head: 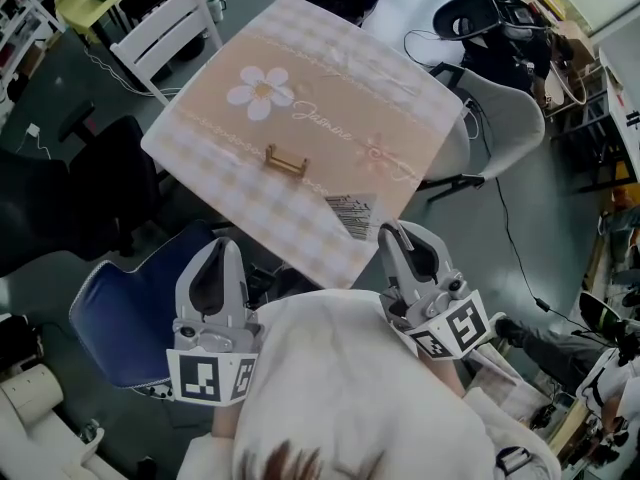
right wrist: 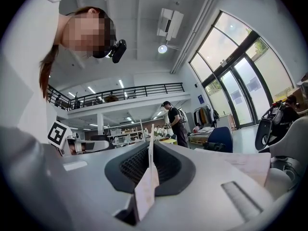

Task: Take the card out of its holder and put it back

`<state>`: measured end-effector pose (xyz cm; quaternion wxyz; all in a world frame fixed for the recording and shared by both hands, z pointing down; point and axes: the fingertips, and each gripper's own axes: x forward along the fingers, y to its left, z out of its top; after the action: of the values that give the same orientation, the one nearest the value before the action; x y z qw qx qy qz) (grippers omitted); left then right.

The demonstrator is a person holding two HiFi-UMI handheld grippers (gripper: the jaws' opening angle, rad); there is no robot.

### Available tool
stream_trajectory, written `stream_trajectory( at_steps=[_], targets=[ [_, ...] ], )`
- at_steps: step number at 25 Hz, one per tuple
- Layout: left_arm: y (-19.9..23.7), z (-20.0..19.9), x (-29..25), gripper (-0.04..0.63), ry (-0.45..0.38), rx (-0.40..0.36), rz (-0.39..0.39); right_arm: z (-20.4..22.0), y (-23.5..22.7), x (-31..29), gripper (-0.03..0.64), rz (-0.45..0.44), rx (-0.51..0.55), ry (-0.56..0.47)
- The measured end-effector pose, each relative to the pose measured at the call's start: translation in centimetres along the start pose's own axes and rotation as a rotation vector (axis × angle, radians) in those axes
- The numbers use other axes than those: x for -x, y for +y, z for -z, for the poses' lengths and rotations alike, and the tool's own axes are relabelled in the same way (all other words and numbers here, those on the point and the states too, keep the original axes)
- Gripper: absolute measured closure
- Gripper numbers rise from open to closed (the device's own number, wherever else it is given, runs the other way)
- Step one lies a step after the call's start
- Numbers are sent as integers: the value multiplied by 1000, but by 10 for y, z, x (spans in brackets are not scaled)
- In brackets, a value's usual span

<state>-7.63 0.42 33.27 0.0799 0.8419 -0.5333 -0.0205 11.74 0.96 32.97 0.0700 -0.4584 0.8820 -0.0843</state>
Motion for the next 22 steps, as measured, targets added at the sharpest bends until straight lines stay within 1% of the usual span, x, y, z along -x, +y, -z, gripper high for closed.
stream_trajectory(
  at_steps=[3,8,13,17,22],
  targets=[
    [-2,1,-1,595,15,-25,0,0,0,0,597,2,-1,1],
    [1,-4,1,595,-25,27,5,-1,-1,0,597,2,-3,-3],
    [3,-3,2,595,-21,24,-9,-1,-1,0,597,-1,-5,-5],
    [13,-5,3,595,-30,40,-41,1,-2,0,597,5,-8,0],
    [15,-5,1,595,-23,37,-43,2,-5,1,598,11,-11,7]
  ],
)
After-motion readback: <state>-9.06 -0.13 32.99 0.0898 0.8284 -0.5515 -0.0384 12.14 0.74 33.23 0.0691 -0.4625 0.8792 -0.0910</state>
